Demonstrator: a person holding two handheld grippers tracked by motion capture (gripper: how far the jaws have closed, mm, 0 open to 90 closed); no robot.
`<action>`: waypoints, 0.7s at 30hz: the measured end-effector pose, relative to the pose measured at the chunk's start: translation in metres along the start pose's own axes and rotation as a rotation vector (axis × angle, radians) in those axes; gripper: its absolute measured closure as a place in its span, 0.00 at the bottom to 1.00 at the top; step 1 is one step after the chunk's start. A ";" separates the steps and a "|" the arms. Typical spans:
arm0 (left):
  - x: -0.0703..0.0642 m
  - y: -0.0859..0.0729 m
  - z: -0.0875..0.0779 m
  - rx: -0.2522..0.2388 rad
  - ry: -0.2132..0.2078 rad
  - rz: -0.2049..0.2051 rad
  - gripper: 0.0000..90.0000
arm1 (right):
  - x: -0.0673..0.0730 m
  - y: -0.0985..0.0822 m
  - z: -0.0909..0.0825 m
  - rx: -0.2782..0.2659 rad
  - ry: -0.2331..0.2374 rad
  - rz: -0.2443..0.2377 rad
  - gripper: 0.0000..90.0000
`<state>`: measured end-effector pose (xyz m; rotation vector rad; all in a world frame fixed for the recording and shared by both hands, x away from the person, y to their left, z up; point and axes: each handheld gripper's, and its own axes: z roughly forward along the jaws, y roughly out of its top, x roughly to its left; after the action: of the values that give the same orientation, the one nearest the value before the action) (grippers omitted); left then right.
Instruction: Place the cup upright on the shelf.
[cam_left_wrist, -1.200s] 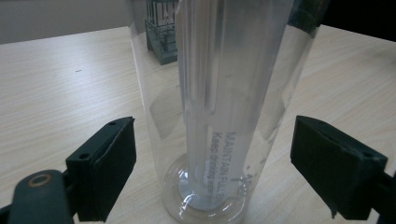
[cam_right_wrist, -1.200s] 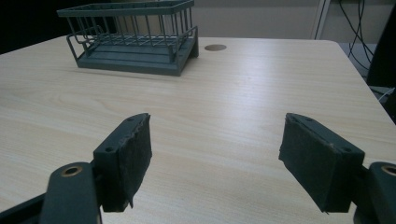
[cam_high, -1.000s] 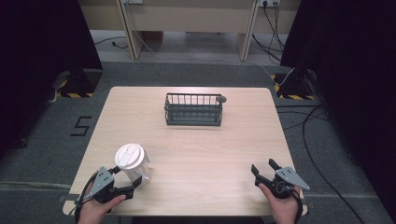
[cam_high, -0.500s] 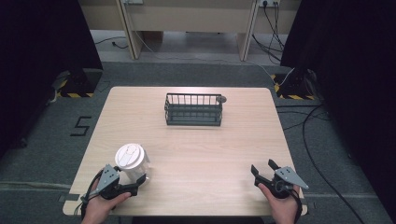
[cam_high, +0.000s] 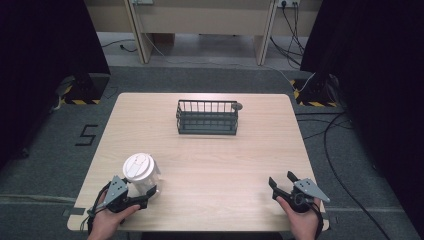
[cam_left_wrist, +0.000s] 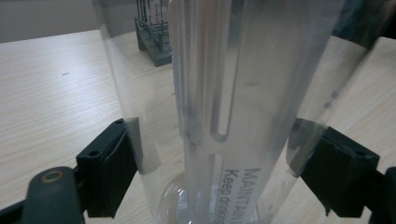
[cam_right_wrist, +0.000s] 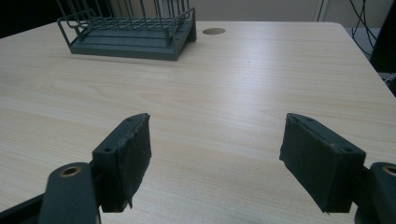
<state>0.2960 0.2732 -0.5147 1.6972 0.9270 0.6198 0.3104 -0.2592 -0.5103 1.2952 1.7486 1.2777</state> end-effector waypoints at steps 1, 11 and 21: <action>0.000 0.000 0.000 0.000 0.000 -0.001 0.20 | 0.000 0.000 0.000 0.000 0.000 0.001 0.28; -0.002 0.003 -0.001 0.004 0.004 0.012 0.20 | 0.000 -0.001 0.001 0.002 -0.001 0.003 0.28; -0.003 0.009 -0.001 0.008 0.007 0.029 0.20 | -0.001 -0.001 0.001 0.002 -0.001 0.006 0.28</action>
<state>0.2955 0.2699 -0.5052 1.7189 0.9120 0.6426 0.3111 -0.2596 -0.5111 1.3035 1.7463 1.2788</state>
